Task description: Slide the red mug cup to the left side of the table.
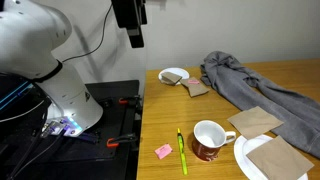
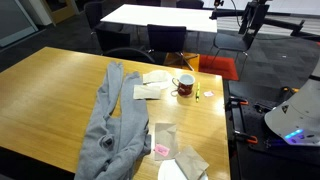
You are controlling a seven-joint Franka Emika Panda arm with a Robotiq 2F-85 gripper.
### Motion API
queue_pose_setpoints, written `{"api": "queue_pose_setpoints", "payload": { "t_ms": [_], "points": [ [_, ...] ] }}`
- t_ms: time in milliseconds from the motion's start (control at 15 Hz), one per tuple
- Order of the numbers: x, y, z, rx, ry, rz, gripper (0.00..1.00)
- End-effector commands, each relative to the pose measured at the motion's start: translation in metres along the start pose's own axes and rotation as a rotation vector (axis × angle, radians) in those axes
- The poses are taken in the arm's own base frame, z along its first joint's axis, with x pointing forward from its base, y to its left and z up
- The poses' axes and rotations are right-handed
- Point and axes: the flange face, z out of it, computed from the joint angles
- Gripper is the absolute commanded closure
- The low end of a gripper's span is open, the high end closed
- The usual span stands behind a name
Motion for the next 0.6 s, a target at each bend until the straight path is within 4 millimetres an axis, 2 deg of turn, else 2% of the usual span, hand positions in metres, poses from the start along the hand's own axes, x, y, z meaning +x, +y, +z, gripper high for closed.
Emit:
{"api": "queue_pose_setpoints", "payload": {
  "t_ms": [0,533],
  "points": [
    [0.0001,0.0,-0.0005,0.0,-0.001,0.0,0.0],
    [0.0034,-0.0008,0.0008,-0.004,0.001,-0.004,0.0]
  ]
}}
